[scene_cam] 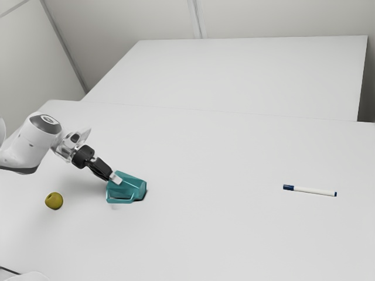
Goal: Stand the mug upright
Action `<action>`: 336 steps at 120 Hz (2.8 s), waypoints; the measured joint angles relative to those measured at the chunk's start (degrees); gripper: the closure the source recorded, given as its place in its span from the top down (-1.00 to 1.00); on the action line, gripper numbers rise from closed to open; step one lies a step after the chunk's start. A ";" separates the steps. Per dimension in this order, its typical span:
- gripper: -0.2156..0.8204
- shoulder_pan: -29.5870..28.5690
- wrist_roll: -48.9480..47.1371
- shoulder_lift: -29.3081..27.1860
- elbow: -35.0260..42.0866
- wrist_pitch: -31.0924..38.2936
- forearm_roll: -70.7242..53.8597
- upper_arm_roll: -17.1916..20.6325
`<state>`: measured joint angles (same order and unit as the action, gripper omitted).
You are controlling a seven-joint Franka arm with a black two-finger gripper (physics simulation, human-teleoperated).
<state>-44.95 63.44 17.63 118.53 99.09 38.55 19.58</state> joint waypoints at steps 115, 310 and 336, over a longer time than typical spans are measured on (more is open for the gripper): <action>-0.85 1.22 -10.34 -14.34 5.28 23.18 -23.21 18.32; 0.48 1.71 -50.67 -23.61 5.11 24.88 -37.26 26.15; 0.54 2.13 -52.35 -23.97 -5.78 14.91 -36.73 26.22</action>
<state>-42.82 11.09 -6.33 112.75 114.00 1.82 45.80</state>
